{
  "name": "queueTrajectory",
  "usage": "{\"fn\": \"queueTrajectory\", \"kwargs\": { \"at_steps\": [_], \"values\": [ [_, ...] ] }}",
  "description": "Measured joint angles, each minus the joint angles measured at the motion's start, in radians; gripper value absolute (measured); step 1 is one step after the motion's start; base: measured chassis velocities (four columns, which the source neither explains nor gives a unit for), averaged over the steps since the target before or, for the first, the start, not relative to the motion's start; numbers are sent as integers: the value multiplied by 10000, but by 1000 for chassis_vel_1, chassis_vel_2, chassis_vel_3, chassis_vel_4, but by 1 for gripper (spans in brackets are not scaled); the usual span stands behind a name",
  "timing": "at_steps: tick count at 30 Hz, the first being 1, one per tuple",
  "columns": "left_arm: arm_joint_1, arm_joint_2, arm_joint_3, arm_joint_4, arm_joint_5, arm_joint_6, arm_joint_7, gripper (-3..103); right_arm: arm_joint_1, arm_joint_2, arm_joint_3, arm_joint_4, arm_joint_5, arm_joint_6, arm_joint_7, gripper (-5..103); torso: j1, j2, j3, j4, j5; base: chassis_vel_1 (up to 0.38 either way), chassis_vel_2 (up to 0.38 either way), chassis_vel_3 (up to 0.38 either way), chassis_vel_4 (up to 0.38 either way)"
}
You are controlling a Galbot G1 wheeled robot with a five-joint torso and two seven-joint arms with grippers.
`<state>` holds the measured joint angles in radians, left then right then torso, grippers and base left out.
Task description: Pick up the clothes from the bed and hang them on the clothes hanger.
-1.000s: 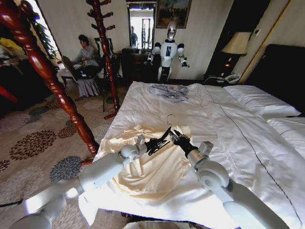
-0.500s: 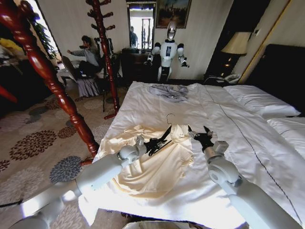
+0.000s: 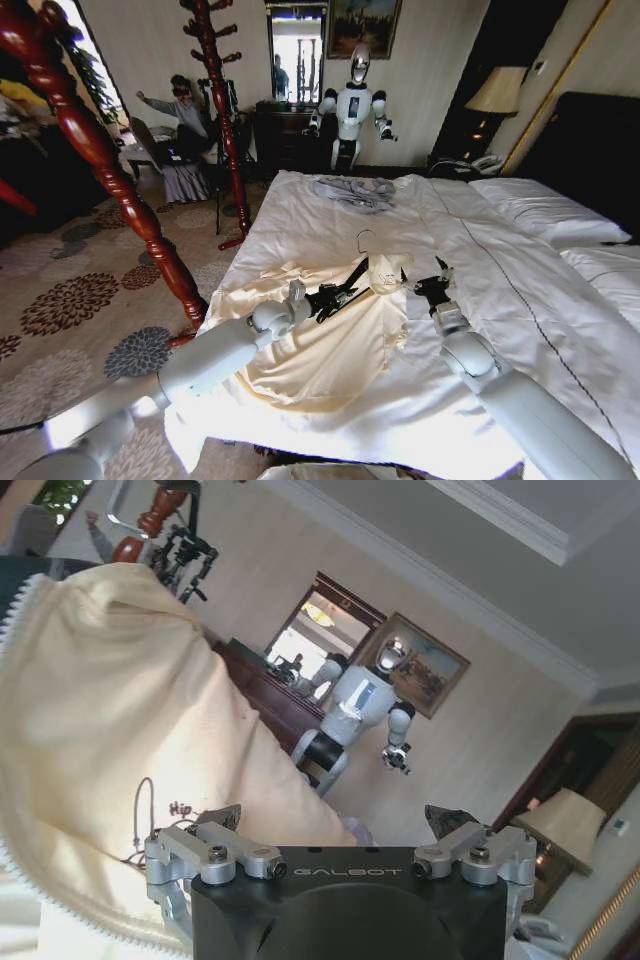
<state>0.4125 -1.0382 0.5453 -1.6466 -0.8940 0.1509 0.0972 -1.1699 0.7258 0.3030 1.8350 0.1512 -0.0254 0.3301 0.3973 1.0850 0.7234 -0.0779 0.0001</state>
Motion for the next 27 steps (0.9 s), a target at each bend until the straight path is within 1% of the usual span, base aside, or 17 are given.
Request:
{"fn": "queueTrajectory", "kwargs": {
  "at_steps": [2, 4, 5, 6, 12, 17, 19, 23, 24, 27],
  "values": [
    [5, -51, 26, -3, 24, -19, 15, 17, 45, -17, -112, -188, -474, 336, -301, 100, 1, 0, 0, -1, 0, 0, 0, 0, 0],
    [19, -62, 28, -16, 36, -23, 25, 17, 85, -18, -153, -262, -599, 448, -376, 100, 0, 0, 0, -1, 0, 0, 0, 0, 0],
    [74, -75, 29, -73, 118, -53, 93, 17, 251, 20, -205, -670, -1151, 975, -577, 100, 0, 0, 0, 1, 0, 0, 0, 0, 0],
    [74, -74, 33, -92, 135, -57, 100, 17, 298, 21, -207, -787, -1330, 1142, -617, 100, 0, 0, 0, 1, 0, 0, 0, 0, 0],
    [-12, 21, 165, -180, 195, -62, 128, 17, 464, -6, -236, -912, -1619, 1368, -630, 100, 1, 0, 0, -1, 0, 0, 0, 0, 0],
    [-76, 160, 317, -334, 195, -64, 146, 17, 657, -61, -358, -984, -2055, 1548, -697, 100, 1, 0, 0, 1, -1, 0, 0, 0, 0],
    [-77, 272, 437, -509, 197, -63, 147, 17, 721, -110, -440, -1081, -2425, 1697, -768, 100, 1, 0, 0, 0, -1, 0, 0, 0, 0],
    [59, 418, 474, -852, 207, -62, 142, 17, 796, -186, -494, -1311, -3514, 2075, -939, 100, 0, 1, 0, 0, -1, 0, 0, 0, 0],
    [59, 418, 474, -852, 207, -62, 142, 17, 796, -186, -494, -1311, -3514, 2075, -939, 100, 0, 1, 0, 0, -1, 0, 0, 0, 0],
    [113, 494, 469, -974, 226, -47, 139, 17, 917, -208, -478, -1584, -4426, 2514, -1095, 100, 0, 1, 0, 0, -1, 0, 0, 0, 0]
  ]
}}
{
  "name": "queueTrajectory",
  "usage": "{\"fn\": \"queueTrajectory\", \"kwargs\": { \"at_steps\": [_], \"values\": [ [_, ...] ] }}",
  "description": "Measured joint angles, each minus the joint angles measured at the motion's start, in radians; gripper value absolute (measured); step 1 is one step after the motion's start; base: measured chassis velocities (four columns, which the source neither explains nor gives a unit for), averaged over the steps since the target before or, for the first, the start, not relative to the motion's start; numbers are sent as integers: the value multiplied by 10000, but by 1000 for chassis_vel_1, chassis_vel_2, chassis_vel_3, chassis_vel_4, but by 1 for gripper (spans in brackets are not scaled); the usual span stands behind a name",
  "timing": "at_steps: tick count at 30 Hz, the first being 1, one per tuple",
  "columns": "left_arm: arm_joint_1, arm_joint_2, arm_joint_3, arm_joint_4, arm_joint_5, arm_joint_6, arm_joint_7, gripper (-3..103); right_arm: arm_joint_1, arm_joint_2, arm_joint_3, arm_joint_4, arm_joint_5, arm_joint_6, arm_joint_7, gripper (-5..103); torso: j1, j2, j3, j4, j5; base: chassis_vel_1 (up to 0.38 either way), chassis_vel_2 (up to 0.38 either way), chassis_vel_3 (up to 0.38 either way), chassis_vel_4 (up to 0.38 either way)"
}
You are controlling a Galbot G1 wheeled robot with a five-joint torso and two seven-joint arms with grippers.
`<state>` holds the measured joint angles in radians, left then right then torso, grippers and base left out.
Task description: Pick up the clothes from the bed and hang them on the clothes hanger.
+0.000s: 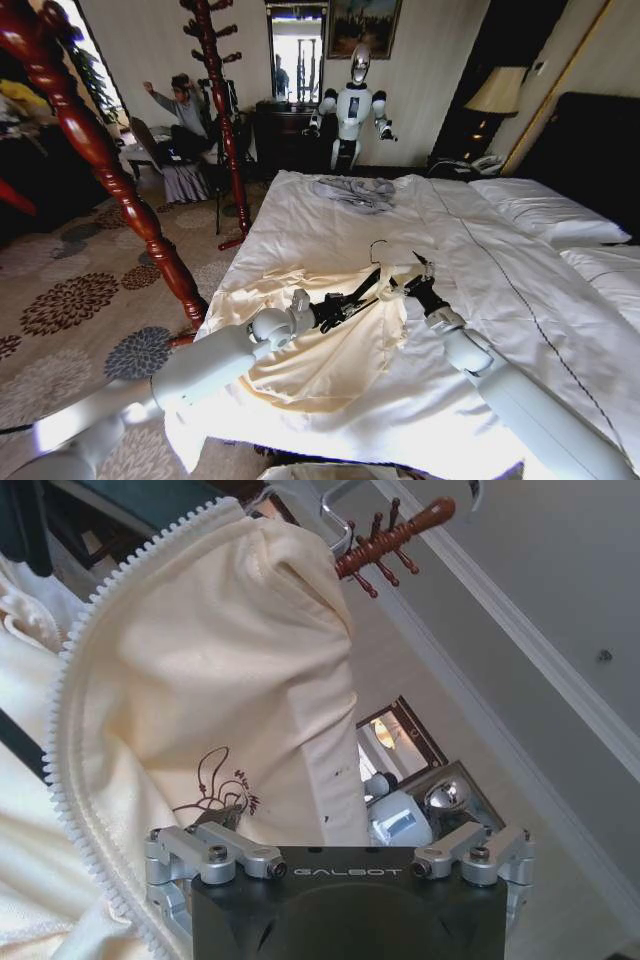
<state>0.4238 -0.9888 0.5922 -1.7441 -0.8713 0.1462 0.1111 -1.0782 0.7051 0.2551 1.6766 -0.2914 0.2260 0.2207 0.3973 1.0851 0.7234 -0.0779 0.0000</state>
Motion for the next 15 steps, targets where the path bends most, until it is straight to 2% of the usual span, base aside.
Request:
{"fn": "queueTrajectory", "kwargs": {
  "at_steps": [4, 6, 8, 12, 15],
  "values": [
    [-8, 48, -20, -72, -2, 22, -3, 17, 121, 1, 47, -241, -753, 389, -104, 101, 0, 0, 0, 1, 0, 0, 0, 0, 0],
    [-24, 92, -25, -118, -12, 28, -8, 17, 188, 54, 136, -435, -1342, 695, -149, 92, 0, 0, 0, 0, 0, 0, 0, 0, 0],
    [-24, 124, -27, -140, -18, 30, -8, 17, 213, 77, 178, -524, -1623, 832, -158, 92, 0, 0, 0, 0, 0, 0, 0, 0, 0],
    [18, 264, -47, -212, -23, 30, -4, 17, 332, 158, 308, -796, -2533, 1307, -187, 71, 0, 0, 0, 0, 0, 0, 0, 0, 0],
    [46, 320, -64, -241, -23, 30, 6, 17, 411, 201, 357, -899, -2891, 1523, -232, 65, 0, 0, 0, 1, 0, 0, 0, 0, 0]
  ]
}}
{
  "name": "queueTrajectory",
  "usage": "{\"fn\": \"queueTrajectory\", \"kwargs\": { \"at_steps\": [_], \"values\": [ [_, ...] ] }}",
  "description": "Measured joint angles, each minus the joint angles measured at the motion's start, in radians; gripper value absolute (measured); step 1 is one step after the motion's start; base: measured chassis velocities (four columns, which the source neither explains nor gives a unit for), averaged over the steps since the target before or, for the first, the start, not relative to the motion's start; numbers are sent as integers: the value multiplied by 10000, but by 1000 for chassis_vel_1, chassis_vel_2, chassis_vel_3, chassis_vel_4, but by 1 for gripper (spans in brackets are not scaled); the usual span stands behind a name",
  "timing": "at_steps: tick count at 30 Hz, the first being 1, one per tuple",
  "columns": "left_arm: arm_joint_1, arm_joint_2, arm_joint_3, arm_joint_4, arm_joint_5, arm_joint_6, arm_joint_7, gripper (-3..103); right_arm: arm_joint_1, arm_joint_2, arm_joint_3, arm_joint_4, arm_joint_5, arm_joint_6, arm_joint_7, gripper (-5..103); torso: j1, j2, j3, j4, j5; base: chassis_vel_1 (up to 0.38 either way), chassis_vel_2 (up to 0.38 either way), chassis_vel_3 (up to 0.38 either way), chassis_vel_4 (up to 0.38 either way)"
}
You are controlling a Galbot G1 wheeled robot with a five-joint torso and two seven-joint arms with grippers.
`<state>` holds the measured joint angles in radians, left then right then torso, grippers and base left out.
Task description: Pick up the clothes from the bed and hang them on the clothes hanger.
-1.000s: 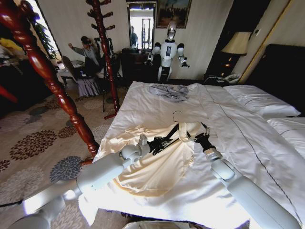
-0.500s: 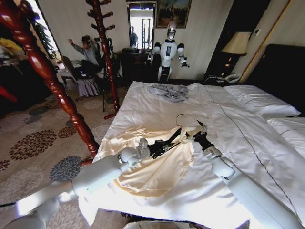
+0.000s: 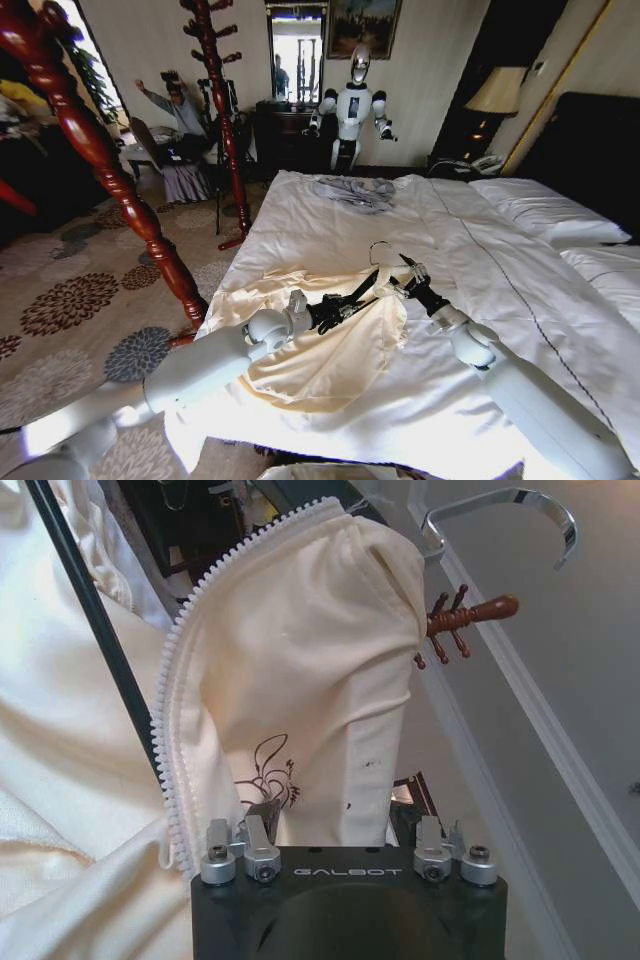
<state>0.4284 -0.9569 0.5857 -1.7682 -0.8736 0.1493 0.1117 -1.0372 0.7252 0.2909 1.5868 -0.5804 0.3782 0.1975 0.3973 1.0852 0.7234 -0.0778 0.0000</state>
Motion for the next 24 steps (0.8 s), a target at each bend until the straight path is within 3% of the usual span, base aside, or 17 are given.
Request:
{"fn": "queueTrajectory", "kwargs": {
  "at_steps": [7, 9, 11, 24],
  "values": [
    [117, 166, -186, -28, 146, 1, 96, 17, 127, 8, 35, -78, -412, 309, -90, 33, 0, 0, 0, 0, -1, 0, 0, 0, 0],
    [141, 198, -210, -28, 169, 2, 107, 17, 129, 7, 35, -79, -411, 319, -90, 33, 0, 0, 0, -1, 0, 0, 0, 0, 0],
    [160, 256, -233, -30, 211, -1, 145, 17, 131, 8, 38, -81, -384, 350, -90, 24, 0, 0, 0, 0, 0, 0, 0, 0, 0],
    [147, 512, -366, 139, 457, -115, 207, 17, 62, 128, 59, -85, -305, 479, -72, 23, 0, 0, 0, -1, -1, 0, 0, 0, 0]
  ]
}}
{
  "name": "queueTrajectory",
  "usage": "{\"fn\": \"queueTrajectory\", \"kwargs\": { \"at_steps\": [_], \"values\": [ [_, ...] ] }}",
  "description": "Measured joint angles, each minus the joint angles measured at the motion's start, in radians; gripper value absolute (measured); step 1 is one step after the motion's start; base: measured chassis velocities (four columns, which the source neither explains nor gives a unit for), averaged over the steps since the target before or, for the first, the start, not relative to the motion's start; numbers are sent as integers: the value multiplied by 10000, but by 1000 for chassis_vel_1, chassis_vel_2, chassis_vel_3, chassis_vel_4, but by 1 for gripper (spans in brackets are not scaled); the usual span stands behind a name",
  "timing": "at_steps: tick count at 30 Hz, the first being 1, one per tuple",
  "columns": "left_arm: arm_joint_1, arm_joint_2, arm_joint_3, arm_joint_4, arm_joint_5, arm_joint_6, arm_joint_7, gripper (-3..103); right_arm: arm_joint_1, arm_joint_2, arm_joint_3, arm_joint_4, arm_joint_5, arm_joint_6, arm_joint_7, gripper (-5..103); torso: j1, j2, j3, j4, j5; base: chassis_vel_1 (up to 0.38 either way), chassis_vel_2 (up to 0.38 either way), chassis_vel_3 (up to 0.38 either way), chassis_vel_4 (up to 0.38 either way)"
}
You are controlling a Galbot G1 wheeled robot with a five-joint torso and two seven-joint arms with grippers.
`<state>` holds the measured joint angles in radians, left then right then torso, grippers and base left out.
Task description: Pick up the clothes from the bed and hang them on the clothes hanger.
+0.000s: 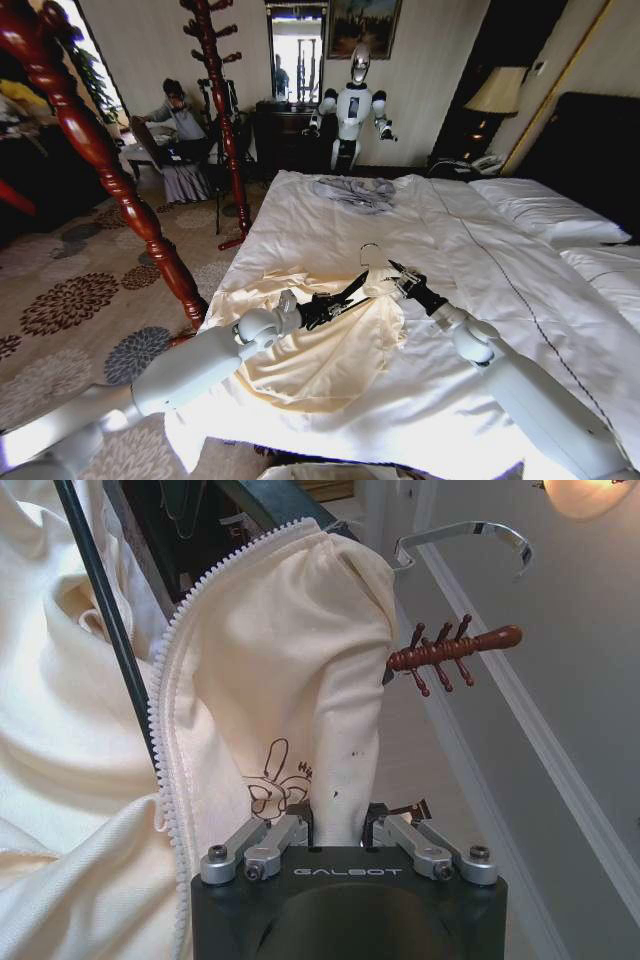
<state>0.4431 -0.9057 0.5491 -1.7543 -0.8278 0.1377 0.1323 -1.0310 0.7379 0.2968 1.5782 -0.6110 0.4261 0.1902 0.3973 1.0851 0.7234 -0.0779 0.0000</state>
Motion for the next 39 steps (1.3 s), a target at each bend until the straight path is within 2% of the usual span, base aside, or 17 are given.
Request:
{"fn": "queueTrajectory", "kwargs": {
  "at_steps": [6, 10, 11, 13, 17, 19, 22, 23, 26, 28, 32, 35, 39],
  "values": [
    [12, 184, -116, -16, 103, -29, -19, 17, -42, 94, -5, 41, 39, -33, 125, 22, 0, 0, 0, 0, 0, 0, 0, 0, 0],
    [134, 314, -212, -299, 226, 16, -268, 15, -29, 152, -36, 10, 36, -99, 214, 22, 0, 0, 0, -1, 0, 0, 0, 0, 0],
    [182, 411, -288, -445, 267, 37, -429, 19, -20, 173, -43, -29, 39, -116, 256, 22, 0, 0, 0, 1, 0, 0, 0, 0, 0],
    [207, 498, -341, -532, 280, 62, -556, 19, -11, 185, -41, -116, 58, -169, 294, 22, 0, 0, -1, 2, 1, 0, 0, 0, 0],
    [188, 796, -604, -858, 310, 88, -911, 41, 8, 288, -49, -299, 22, -268, 377, 20, 0, 0, 0, 0, 0, 0, 0, 0, 0],
    [171, 889, -707, -960, 295, 102, -976, 41, 14, 333, -58, -348, 21, -280, 407, 20, 1, 0, 0, -2, 2, 0, 0, 0, 0],
    [244, 1121, -1061, -1279, 179, 141, -1133, 57, 14, 452, -63, -445, 34, -336, 488, 20, 0, 0, 0, 0, 1, 0, 0, 0, 0],
    [244, 1121, -1061, -1279, 179, 141, -1133, 57, 14, 452, -63, -445, 34, -336, 488, 20, 0, 0, 0, 0, 1, 0, 0, 0, 0],
    [546, 1338, -1605, -1532, 9, 201, -1298, 74, 4, 504, -62, -461, 113, -397, 541, 20, 0, 0, 0, -1, 1, 0, 0, 0, 0],
    [715, 1404, -1866, -1559, -53, 229, -1382, 74, 1, 512, -61, -461, 157, -419, 547, 20, 0, 0, 0, -1, 0, 0, 0, 0, 0],
    [1386, 1548, -2865, -1459, -357, 387, -1773, 94, -12, 552, -58, -432, 314, -485, 593, 20, 0, 0, 0, 1, 0, 0, 0, 0, 0],
    [1583, 1534, -3194, -1277, -469, 459, -1899, 100, -12, 570, -57, -416, 325, -486, 605, 20, 0, 0, 0, 2, 0, 0, 0, 0, 0],
    [1626, 1326, -3322, -777, -549, 538, -2104, 100, -12, 615, -71, -373, 325, -486, 623, 20, 0, 0, 0, 1, -1, 0, 0, 0, 0]
  ]
}}
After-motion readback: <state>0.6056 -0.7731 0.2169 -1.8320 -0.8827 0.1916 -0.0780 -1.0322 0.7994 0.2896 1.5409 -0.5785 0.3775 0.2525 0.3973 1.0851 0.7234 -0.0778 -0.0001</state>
